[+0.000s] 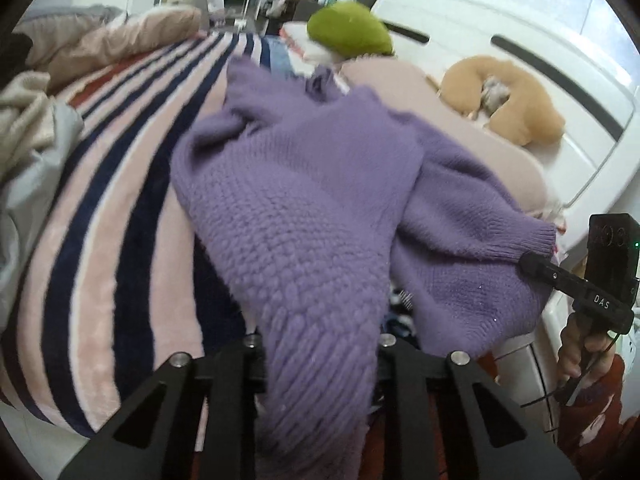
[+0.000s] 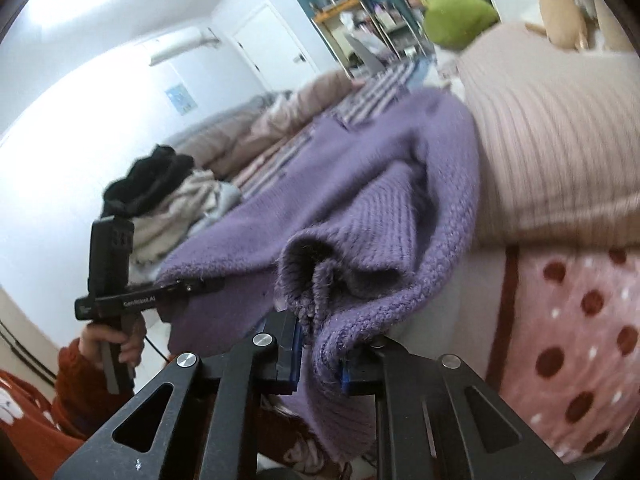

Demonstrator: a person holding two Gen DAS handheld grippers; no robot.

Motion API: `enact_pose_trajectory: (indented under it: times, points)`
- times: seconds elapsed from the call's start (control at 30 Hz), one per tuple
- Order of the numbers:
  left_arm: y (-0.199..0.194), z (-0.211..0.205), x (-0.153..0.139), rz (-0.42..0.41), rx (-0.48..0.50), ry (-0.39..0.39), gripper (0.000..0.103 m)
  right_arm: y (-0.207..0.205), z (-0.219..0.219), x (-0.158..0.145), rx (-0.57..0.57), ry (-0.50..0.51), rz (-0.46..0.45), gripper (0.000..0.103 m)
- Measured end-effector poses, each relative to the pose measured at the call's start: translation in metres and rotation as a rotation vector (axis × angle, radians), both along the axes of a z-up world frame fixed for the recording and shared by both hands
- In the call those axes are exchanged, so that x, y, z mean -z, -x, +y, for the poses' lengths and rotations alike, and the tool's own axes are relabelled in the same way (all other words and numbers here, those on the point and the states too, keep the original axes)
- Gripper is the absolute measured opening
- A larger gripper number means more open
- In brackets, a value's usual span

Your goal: Fold large clothes

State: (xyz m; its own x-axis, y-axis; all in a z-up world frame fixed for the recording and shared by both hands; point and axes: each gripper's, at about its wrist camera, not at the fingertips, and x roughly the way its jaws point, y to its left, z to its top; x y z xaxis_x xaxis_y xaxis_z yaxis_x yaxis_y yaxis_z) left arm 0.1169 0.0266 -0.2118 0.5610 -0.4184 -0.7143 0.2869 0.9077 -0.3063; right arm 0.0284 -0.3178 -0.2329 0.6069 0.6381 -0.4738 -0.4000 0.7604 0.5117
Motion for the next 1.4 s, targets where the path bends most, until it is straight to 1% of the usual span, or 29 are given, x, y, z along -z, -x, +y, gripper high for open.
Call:
enact_pose_trajectory:
  times: [0.07,0.37,0.47,0.6,0.7,0.8,0.87,0.9,0.97,1.03,1.13,1.17,1.2,1.27,1.3,1.4]
  points:
    - [0.006,0.002,-0.013,-0.036,-0.010,0.019,0.017,0.003,0.000,-0.011,0.002,-0.018,-0.027,0.008]
    - [0.040,0.016,-0.064,-0.175,-0.017,0.074,0.016,0.029,0.012,-0.058,-0.010,-0.030,-0.147,0.008]
    - [0.056,0.027,-0.088,-0.222,-0.001,0.121,0.016,0.045,0.014,-0.077,-0.037,-0.047,-0.180,0.007]
    - [0.081,0.037,-0.118,-0.282,0.040,0.121,0.016,0.070,0.022,-0.109,-0.062,-0.045,-0.242,0.007]
    - [0.092,0.045,-0.137,-0.303,0.068,0.127,0.016,0.083,0.025,-0.131,-0.086,-0.045,-0.273,0.007]
    - [0.085,0.049,-0.147,-0.298,0.066,0.120,0.017,0.076,0.023,-0.143,-0.075,-0.053,-0.260,0.007]
    - [0.069,0.044,-0.149,-0.291,0.062,0.075,0.018,0.064,0.021,-0.145,-0.059,-0.047,-0.246,0.007]
    - [0.062,0.042,-0.150,-0.284,0.062,0.065,0.018,0.051,0.020,-0.146,-0.046,-0.037,-0.235,0.007]
    - [0.035,0.037,-0.150,-0.261,0.064,0.046,0.019,0.026,0.017,-0.146,-0.035,-0.033,-0.211,0.007]
    - [0.001,0.032,-0.149,-0.240,0.052,0.011,0.019,-0.002,0.013,-0.143,-0.024,-0.028,-0.183,0.007]
    - [-0.057,0.021,-0.142,-0.195,0.043,-0.027,0.019,-0.059,0.007,-0.135,0.017,0.015,-0.118,0.007]
    - [-0.078,0.017,-0.136,-0.166,0.039,-0.039,0.019,-0.087,0.005,-0.128,0.027,0.023,-0.071,0.007]
    - [-0.100,0.013,-0.130,-0.137,0.033,-0.055,0.019,-0.106,0.003,-0.121,0.034,0.029,-0.036,0.007]
    - [-0.144,0.005,-0.109,-0.073,0.007,-0.109,0.019,-0.149,0.000,-0.100,0.061,0.063,0.044,0.007]
    - [-0.162,0.002,-0.099,-0.044,0.000,-0.126,0.019,-0.164,-0.001,-0.092,0.072,0.078,0.072,0.007]
    - [-0.214,0.000,-0.065,0.051,-0.023,-0.140,0.019,-0.212,-0.007,-0.058,0.096,0.101,0.175,0.007]
